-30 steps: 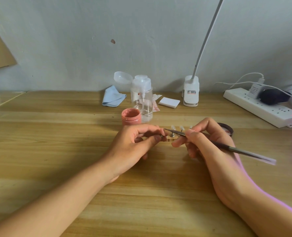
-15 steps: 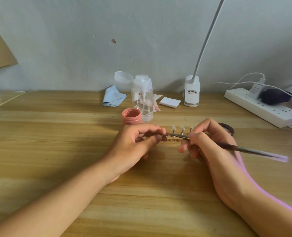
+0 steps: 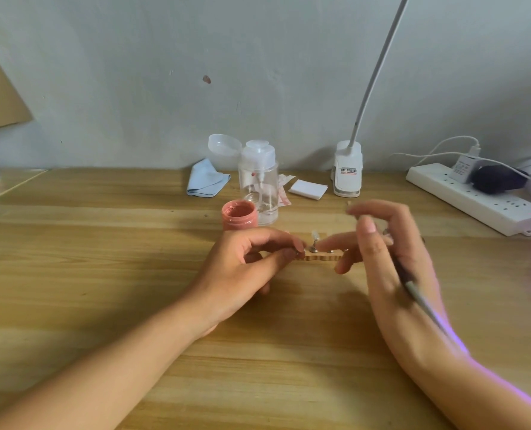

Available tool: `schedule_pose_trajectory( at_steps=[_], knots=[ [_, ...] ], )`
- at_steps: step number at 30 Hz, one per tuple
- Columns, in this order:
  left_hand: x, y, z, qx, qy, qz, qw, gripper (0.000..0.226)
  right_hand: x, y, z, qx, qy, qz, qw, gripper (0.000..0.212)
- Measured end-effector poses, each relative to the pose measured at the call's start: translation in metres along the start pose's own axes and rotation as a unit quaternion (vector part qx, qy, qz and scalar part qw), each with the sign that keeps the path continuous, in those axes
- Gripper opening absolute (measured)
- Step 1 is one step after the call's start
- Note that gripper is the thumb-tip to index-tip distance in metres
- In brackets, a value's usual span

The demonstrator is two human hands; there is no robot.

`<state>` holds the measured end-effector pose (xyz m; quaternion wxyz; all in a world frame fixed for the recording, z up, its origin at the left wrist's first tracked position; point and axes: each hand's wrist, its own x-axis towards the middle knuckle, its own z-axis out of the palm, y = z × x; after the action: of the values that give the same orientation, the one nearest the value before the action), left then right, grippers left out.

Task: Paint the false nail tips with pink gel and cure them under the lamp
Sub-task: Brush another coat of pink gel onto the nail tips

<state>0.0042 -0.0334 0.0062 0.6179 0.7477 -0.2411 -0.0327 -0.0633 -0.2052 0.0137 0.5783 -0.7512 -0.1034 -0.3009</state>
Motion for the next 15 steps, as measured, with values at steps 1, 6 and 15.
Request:
schedule_pose_trajectory(
  at_steps=[1, 6, 15],
  knots=[
    [0.0, 0.001, 0.001, -0.001, -0.002, 0.007, 1.0, 0.013, 0.0, 0.002, 0.001, -0.032, -0.016, -0.003, 0.999, 0.008],
    [-0.002, 0.003, 0.004, -0.033, -0.006, -0.008, 0.999, 0.028, -0.001, 0.012, 0.004, -0.123, -0.074, -0.032, 0.989, 0.034],
    [-0.006, 0.008, 0.006, -0.006, -0.023, 0.016, 1.0, 0.018, -0.001, 0.011, 0.004, -0.146, -0.055, -0.087, 0.984, 0.038]
  ],
)
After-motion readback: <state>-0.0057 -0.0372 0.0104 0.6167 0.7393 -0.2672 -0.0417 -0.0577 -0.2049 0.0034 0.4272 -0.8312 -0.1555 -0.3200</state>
